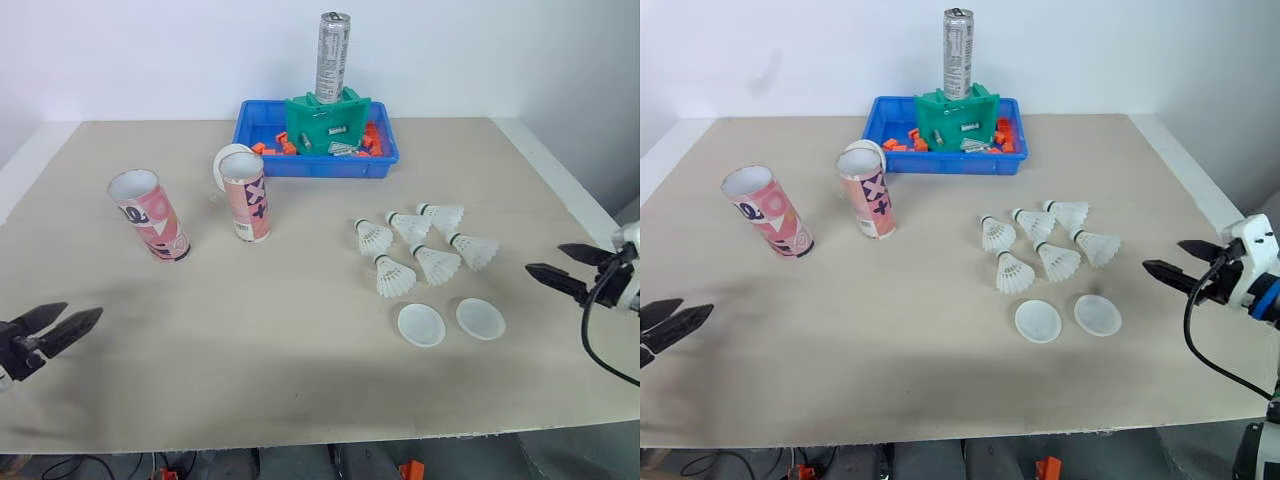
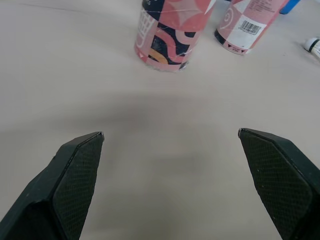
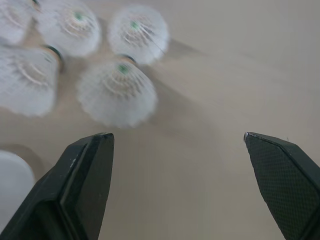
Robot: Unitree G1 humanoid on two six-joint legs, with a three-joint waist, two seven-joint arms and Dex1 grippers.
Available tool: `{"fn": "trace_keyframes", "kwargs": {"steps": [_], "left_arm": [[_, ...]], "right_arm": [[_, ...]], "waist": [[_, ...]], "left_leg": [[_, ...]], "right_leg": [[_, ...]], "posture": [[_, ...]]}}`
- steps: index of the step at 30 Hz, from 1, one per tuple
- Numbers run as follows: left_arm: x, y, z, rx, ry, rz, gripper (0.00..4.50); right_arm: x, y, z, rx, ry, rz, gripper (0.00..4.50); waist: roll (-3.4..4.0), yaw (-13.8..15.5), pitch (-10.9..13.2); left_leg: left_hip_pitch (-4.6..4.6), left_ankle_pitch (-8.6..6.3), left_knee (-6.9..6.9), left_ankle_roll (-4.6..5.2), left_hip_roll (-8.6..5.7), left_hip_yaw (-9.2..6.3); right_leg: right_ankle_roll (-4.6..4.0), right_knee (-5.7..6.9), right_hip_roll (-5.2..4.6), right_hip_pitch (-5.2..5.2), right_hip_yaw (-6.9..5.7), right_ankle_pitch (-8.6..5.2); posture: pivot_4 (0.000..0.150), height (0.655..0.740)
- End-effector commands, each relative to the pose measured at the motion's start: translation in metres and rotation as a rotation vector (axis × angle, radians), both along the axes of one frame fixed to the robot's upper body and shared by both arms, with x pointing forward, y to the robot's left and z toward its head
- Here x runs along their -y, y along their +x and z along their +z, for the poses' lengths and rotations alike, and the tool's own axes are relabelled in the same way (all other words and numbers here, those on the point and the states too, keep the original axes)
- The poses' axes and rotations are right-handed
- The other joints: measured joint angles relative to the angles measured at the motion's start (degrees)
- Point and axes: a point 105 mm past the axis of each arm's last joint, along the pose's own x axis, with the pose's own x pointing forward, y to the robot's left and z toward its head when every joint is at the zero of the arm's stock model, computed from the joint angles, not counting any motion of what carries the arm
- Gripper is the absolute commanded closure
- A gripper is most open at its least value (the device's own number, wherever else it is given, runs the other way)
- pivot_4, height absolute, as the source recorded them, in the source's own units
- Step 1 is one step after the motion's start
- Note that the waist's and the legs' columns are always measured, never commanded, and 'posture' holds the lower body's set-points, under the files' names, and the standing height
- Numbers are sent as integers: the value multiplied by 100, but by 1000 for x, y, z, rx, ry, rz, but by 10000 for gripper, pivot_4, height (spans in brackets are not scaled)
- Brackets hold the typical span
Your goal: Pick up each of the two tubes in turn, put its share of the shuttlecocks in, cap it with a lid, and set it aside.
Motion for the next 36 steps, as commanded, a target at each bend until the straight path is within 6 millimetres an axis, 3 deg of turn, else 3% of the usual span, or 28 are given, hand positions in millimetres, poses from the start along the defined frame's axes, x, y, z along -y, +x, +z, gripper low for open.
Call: {"fn": "trace_keyframes", "kwargs": {"steps": [1, 9, 14, 18, 22, 29, 36], "left_arm": [[0, 13, 26, 128, -24, -7, 0], [28, 27, 17, 252, 159, -169, 0], [22, 53, 9, 303, 236, -119, 0], [23, 69, -6, 301, 262, -115, 0], [26, 83, -11, 320, 221, -116, 0], [40, 112, -11, 355, 169, -131, 0], [39, 133, -17, 348, 209, -119, 0]], "right_arm": [[-38, 3, 34, 114, 9, 149, 399], [-134, -7, 61, 174, 68, 442, 399], [-216, -24, 76, 230, 126, 676, 399], [-255, -27, 78, 241, 146, 722, 399], [-272, -34, 77, 241, 146, 758, 399], [-285, -32, 71, 258, 136, 729, 399], [-292, -45, 68, 253, 164, 751, 399]], "waist": [[1, 5, 1], [4, 23, -1], [3, 31, -1], [-1, 35, -3], [-11, 91, -9], [-17, 168, -13], [-19, 177, -14]], "left_leg": [[0, 1, 1, 2, 0, -1], [-4, 2, 2, -3, 1, -5], [-6, 4, 4, 1, 1, -11], [-12, 6, 6, 2, 1, -13], [-34, 5, 5, 2, 1, -27], [-47, 7, 7, 5, 3, -51], [-49, 11, 13, 9, 4, -53]], "right_leg": [[2, 2, 1, 1, 0, 1], [4, 2, 4, 0, 0, 3], [3, 3, 7, 1, -2, 7], [3, 2, 8, -2, -1, 12], [11, 2, 13, -11, -7, 5], [30, 2, 20, -15, -28, 20], [33, 2, 22, -13, -30, 26]], "posture": [[1500, 7400], [1500, 7400], [1500, 7400], [1500, 7400], [1500, 7400], [1500, 7400], [1500, 7400]]}}
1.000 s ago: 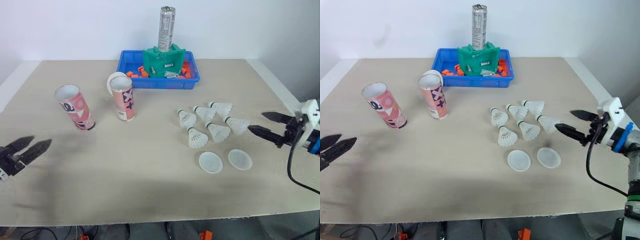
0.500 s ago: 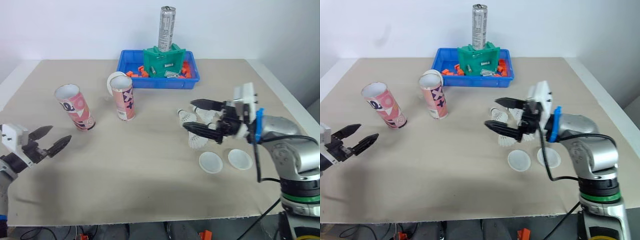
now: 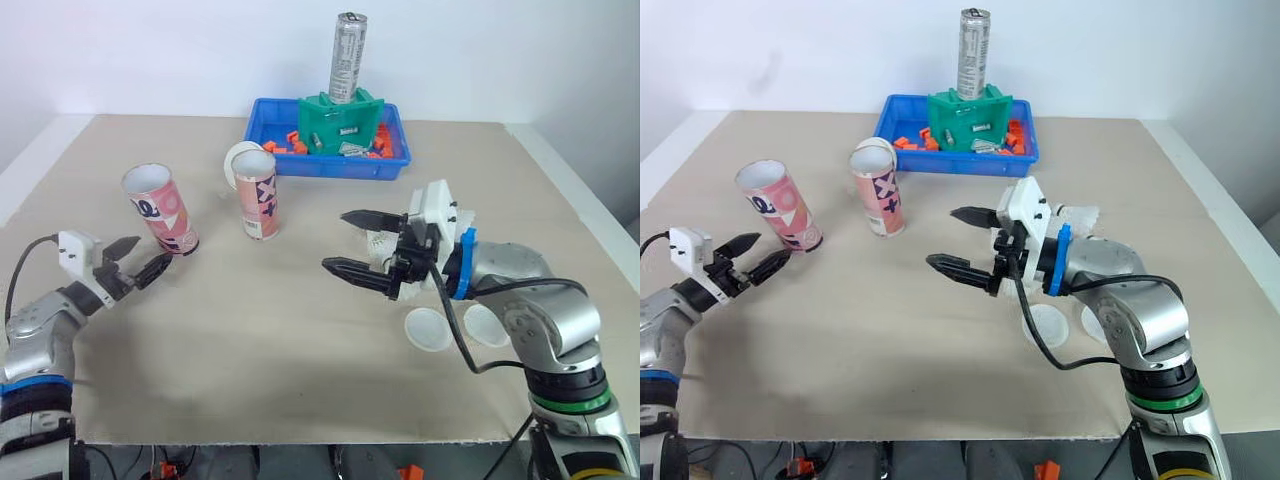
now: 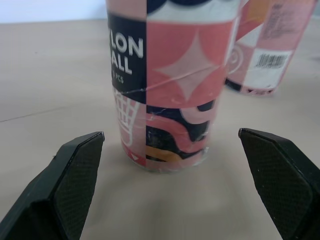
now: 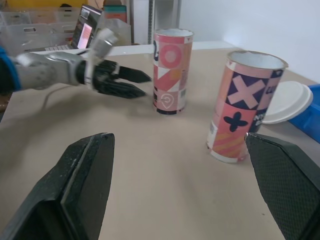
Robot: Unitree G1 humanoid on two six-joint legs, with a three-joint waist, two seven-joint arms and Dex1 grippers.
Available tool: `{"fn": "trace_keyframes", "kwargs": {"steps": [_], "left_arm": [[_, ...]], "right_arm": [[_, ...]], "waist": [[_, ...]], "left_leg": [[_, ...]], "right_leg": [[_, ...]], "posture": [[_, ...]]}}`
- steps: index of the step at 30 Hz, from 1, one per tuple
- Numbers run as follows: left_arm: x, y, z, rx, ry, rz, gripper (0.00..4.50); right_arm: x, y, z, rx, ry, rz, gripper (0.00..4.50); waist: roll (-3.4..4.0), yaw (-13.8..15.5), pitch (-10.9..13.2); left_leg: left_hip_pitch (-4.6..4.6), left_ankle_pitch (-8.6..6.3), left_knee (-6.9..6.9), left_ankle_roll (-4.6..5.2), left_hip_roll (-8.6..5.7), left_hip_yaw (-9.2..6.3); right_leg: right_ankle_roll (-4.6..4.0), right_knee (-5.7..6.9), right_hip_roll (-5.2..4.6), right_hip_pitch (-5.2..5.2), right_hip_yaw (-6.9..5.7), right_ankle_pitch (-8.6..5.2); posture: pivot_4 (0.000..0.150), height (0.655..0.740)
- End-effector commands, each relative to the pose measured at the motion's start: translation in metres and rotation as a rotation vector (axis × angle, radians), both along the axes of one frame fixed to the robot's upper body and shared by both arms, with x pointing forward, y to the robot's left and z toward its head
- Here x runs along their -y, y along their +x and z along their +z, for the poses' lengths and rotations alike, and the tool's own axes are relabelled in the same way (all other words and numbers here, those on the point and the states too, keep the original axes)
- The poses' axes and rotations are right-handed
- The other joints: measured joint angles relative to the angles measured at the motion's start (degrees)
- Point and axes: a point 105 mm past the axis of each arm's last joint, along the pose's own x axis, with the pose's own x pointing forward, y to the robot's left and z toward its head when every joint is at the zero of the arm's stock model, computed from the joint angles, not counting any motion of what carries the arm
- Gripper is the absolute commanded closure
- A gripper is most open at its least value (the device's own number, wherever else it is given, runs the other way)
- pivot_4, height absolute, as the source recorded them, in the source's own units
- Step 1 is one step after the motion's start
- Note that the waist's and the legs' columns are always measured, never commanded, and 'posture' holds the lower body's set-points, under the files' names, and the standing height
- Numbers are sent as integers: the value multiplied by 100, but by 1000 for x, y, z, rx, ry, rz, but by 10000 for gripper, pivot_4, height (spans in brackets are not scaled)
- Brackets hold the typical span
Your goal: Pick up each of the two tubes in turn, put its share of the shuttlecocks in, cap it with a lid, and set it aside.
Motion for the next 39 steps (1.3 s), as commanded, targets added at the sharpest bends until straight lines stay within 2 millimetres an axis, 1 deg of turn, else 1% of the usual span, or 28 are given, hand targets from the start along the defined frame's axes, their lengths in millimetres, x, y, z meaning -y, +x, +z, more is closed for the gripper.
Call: {"fn": "trace_keyframes", "kwargs": {"steps": [1, 3, 6, 8, 10, 14, 17, 26, 36, 39], "left_arm": [[-4, 8, 8, 38, 32, 13, 0], [-1, 15, 9, 45, 41, 9, 0], [4, 24, 11, 49, 50, -1, 0], [12, 32, 13, 52, 56, -20, 0], [15, 36, 13, 53, 60, -30, 0], [32, 46, 11, 43, 83, -67, 0], [40, 53, 13, 47, 93, -68, 0], [50, 66, 17, 62, 83, -27, 0], [59, 76, 32, 109, 6, 2, 0], [59, 76, 30, 102, -1, 5, 8358]], "right_arm": [[-4, -14, 12, 43, 32, 33, 399], [-6, -20, 11, 35, 39, 48, 399], [-7, -23, 10, 24, 47, 48, 399], [-7, -25, 10, 21, 51, 43, 399], [-7, -26, 10, 20, 53, 40, 399], [-7, -27, 10, 20, 58, 28, 399], [-7, -28, 9, 18, 61, 20, 399], [-6, -30, 7, 13, 66, -7, 399], [-5, -30, 6, 14, 59, -11, 399], [-5, -30, 6, 15, 58, -10, 0]], "waist": [[0, 3, 0], [0, 9, 0], [-2, 12, -1], [-2, 15, -2], [-2, 18, -1], [-2, 25, -1], [-2, 34, -1], [-2, 49, -1], [-2, 117, -1], [-2, 127, -1]], "left_leg": [[0, 0, -1, 0, 1, -2], [-3, 0, -1, 0, 1, -8], [-7, 0, 2, 0, 1, -16], [-10, 1, 7, 0, 1, -19], [-14, 1, 11, 0, 0, -22], [-20, 1, 14, 1, 0, -31], [-29, 1, 15, 1, 0, -47], [-38, 5, 18, 4, 0, -69], [-38, 8, 18, 4, 0, -72], [-38, 8, 18, 4, 0, -72]], "right_leg": [[0, 0, 2, 0, -1, 0], [0, 1, 4, 0, -4, -1], [1, 1, 5, 2, -11, 0], [2, 1, 5, 3, -13, 1], [3, 1, 5, 4, -16, 2], [4, 1, 6, 3, -23, 3], [2, 1, 8, 2, -35, 3], [-1, 1, 12, 3, -53, 3], [-3, 1, 12, 5, -58, 5], [-3, 1, 12, 6, -58, 5]], "posture": [[1500, 7400], [1500, 7400], [1500, 7400], [1500, 7400], [1500, 7400], [1500, 7400], [1500, 7400], [1500, 7400], [1500, 7400], [1500, 7400]]}}
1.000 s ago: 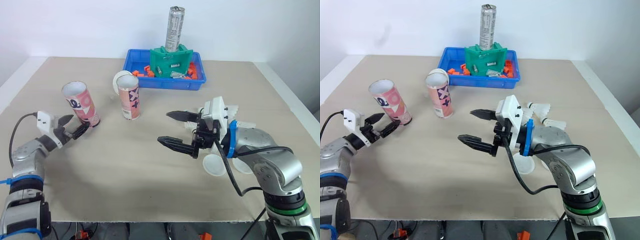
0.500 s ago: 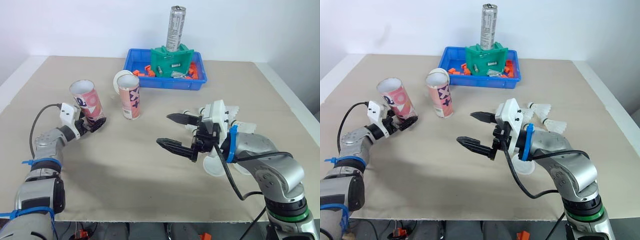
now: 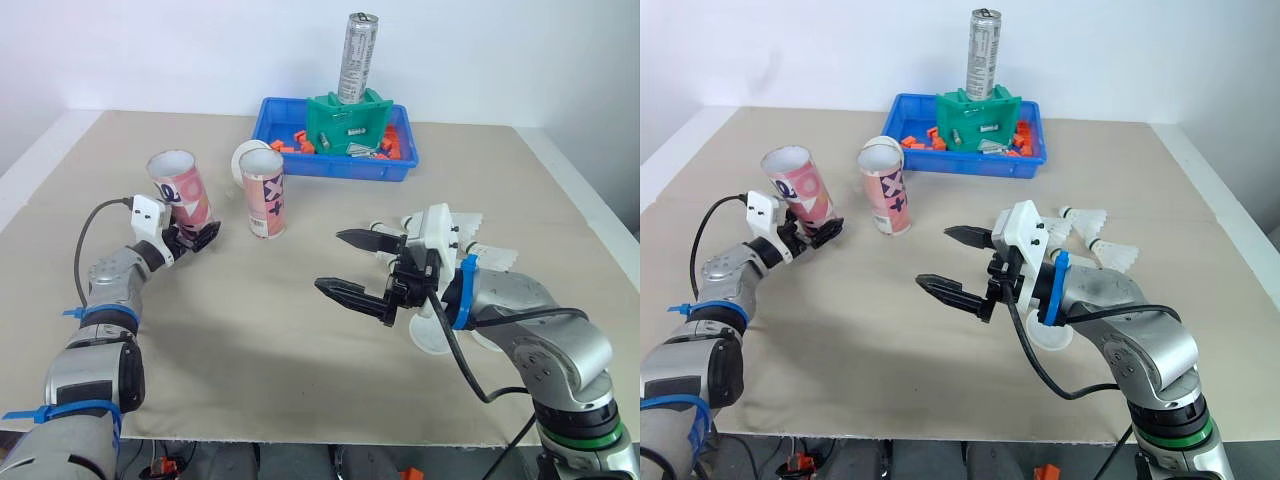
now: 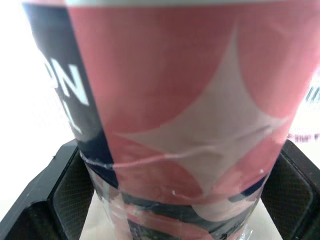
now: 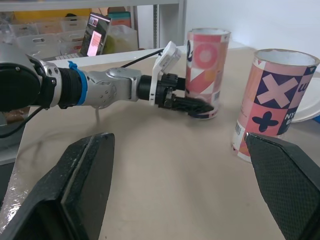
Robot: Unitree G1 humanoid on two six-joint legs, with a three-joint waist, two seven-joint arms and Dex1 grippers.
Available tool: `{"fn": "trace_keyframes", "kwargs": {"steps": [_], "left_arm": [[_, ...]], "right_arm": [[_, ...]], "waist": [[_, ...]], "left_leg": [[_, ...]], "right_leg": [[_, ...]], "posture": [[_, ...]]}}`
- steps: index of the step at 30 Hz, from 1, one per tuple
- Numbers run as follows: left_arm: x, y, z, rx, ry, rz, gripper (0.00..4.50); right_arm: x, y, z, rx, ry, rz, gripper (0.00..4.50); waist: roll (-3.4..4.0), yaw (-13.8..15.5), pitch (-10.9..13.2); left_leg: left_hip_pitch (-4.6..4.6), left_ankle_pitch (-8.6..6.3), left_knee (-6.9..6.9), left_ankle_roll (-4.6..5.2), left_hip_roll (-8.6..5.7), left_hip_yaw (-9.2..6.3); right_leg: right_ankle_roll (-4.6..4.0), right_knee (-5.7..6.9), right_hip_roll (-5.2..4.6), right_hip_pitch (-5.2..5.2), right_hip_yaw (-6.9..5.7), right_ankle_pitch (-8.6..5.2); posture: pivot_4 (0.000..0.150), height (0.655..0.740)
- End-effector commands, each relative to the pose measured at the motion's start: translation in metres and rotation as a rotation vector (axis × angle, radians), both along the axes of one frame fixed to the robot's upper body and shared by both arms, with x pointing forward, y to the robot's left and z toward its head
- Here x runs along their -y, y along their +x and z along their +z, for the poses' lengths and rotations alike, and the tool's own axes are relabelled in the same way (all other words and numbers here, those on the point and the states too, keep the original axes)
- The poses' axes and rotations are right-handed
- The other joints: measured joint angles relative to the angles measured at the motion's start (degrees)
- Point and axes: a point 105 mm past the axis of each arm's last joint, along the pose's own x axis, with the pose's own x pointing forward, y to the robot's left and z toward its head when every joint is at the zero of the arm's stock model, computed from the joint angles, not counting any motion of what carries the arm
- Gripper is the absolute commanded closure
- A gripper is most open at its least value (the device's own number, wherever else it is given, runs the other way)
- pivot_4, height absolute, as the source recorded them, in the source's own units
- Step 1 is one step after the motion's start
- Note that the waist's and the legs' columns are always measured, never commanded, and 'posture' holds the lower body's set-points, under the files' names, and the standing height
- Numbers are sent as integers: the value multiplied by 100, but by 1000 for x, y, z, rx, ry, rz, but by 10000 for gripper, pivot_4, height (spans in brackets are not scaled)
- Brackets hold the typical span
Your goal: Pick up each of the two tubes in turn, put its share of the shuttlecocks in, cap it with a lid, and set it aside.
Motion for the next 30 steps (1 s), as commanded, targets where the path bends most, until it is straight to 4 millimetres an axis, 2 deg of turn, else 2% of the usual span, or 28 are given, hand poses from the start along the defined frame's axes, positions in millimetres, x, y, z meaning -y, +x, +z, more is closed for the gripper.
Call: {"fn": "trace_keyframes", "kwargs": {"steps": [1, 2, 10, 14, 18, 24, 27, 30], "left_arm": [[-3, 2, 13, 42, -18, 11, 12550], [-3, 1, 12, 41, -9, 6, 15510], [-6, -4, 9, 43, 33, -14, 15510], [-12, -14, 11, -1, 162, -124, 15510], [-17, -44, 24, -99, 364, -388, 15510], [-14, -82, 35, -287, 571, -654, 15510], [-9, -98, 31, -376, 682, -742, 15510], [-6, -108, 14, -456, 813, -811, 15510]], "right_arm": [[0, -7, 13, 62, 12, 16, 0], [0, -7, 13, 62, 12, 16, 0], [1, -7, 12, 63, 9, 15, 0], [4, -7, 11, 48, 15, -1, 0], [17, -13, 5, -9, 13, -36, 0], [34, -28, -12, -95, -52, -77, 0], [44, -35, -27, -144, -95, -117, 0], [51, -40, -40, -183, -125, -171, 0]], "waist": [[0, 2, 0], [0, 3, 0], [0, 13, 0], [0, 8, 0], [0, 13, 0], [0, 24, 0], [0, 22, 0], [2, 21, 1]], "left_leg": [[0, 0, 0, 0, 0, 0], [0, 0, 0, 0, 0, 0], [0, 0, 0, 0, 0, -1], [0, 0, 0, 0, 1, -1], [-6, 0, -2, 0, 2, -6], [-5, 0, -2, 0, 4, -8], [-5, 3, -1, 3, 4, -9], [2, 3, -1, 4, 8, -6]], "right_leg": [[0, 0, 0, 0, 0, 0], [0, 0, 0, 0, 0, 0], [0, 0, 0, 0, -1, 0], [-2, 0, 2, -1, -1, 1], [-8, 0, 3, -3, -5, -2], [-61, 1, -1, -1, -8, -10], [-43, 1, -1, 1, -9, -21], [-46, 2, 0, 1, -8, -22]], "posture": [[1500, 7400], [1500, 7400], [1500, 7400], [1500, 7400], [1500, 7400], [1500, 7400], [1500, 7400], [1500, 7400]]}}
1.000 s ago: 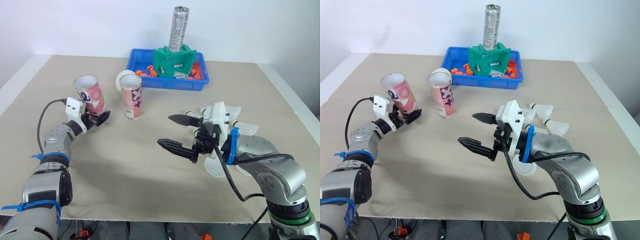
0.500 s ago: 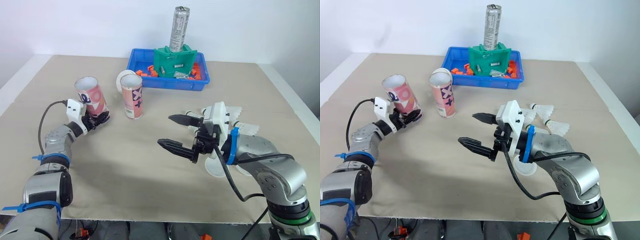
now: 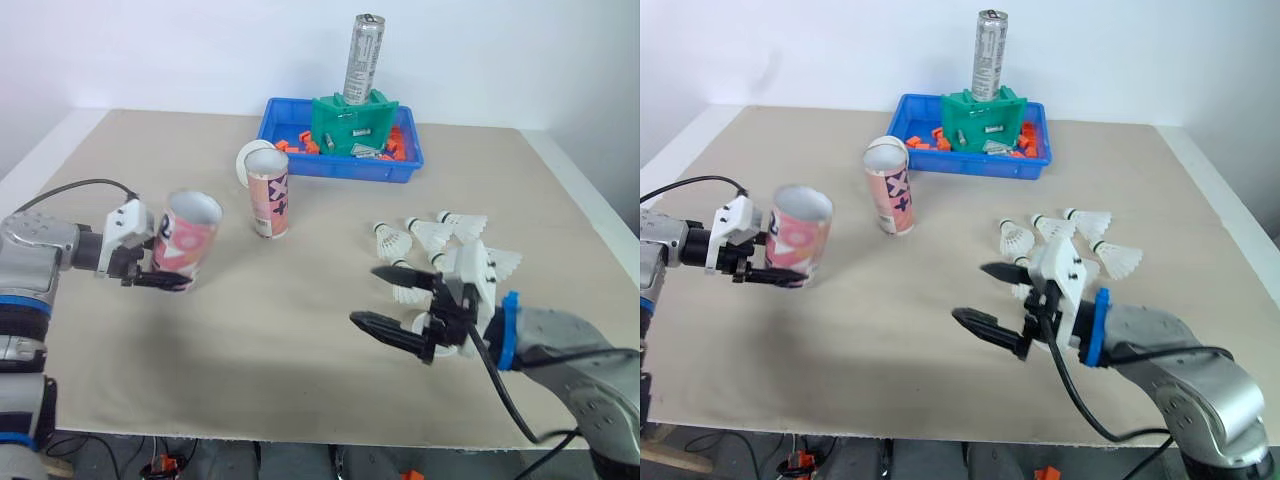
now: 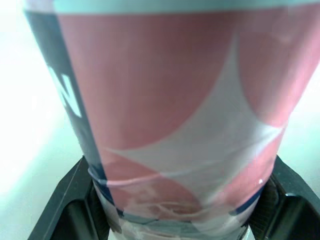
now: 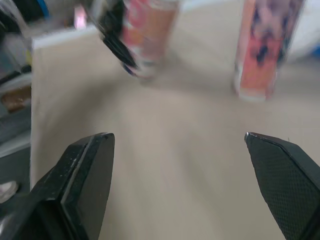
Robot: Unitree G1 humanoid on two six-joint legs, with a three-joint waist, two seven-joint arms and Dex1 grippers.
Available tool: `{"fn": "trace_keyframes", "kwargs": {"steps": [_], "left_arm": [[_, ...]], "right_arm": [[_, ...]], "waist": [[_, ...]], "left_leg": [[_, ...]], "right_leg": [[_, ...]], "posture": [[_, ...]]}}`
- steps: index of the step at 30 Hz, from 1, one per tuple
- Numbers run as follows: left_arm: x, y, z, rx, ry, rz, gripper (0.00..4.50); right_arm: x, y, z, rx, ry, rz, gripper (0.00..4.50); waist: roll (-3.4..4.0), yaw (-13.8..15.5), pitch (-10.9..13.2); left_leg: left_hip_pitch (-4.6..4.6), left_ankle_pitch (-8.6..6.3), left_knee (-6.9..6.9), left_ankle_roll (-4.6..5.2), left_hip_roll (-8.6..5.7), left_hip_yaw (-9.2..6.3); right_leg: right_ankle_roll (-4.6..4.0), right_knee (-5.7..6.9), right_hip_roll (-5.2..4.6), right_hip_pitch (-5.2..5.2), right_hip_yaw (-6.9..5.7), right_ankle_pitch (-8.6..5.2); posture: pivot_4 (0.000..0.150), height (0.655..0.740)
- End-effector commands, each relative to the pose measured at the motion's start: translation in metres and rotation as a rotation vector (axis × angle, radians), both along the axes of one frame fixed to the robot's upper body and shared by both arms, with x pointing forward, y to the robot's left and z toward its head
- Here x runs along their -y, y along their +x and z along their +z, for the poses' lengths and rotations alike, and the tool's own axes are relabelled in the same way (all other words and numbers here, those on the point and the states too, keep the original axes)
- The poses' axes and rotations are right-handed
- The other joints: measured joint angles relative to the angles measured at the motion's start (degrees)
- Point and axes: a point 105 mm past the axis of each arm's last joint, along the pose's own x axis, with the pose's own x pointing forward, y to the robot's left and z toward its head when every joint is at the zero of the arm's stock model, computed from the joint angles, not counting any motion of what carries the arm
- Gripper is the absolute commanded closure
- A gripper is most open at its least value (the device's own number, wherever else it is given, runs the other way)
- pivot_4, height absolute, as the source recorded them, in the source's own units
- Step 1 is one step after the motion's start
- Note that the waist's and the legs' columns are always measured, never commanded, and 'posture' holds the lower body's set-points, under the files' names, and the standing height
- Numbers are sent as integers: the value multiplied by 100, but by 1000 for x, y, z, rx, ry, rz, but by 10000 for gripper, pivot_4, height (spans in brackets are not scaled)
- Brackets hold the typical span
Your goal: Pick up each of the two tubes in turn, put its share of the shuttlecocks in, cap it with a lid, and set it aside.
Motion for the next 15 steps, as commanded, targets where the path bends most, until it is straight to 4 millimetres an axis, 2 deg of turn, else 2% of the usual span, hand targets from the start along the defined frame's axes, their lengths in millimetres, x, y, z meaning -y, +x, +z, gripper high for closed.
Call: {"fn": "trace_keyframes", "kwargs": {"steps": [1, 5, 10, 15], "left_arm": [[8, -11, -12, -39, 146, -112, 15510], [20, -13, -23, -61, 167, -173, 15510], [29, -15, -34, -87, 190, -226, 15510], [33, -15, -41, -97, 222, -265, 15510]], "right_arm": [[5, -10, 3, 37, -27, -40, 0], [11, -12, -4, 13, -40, -91, 0], [26, 8, -18, -10, -45, -225, 0], [31, 29, -35, -33, -42, -312, 0]], "waist": [[1, 1, -1], [30, 1, -18], [51, 1, -36], [80, 4, -63]], "left_leg": [[1, 1, 0, 2, 0, 1], [9, 3, 7, 5, 0, 5], [8, 2, 35, 6, -1, 7], [9, 2, 47, 5, -11, 13]], "right_leg": [[-1, 1, 0, 0, 0, 1], [-1, 2, -1, 7, 1, 3], [1, 2, -2, 19, 4, 7], [1, -1, -15, 28, 7, 8]], "posture": [[1500, 7400], [1500, 7400], [1500, 7400], [1500, 7400]]}}
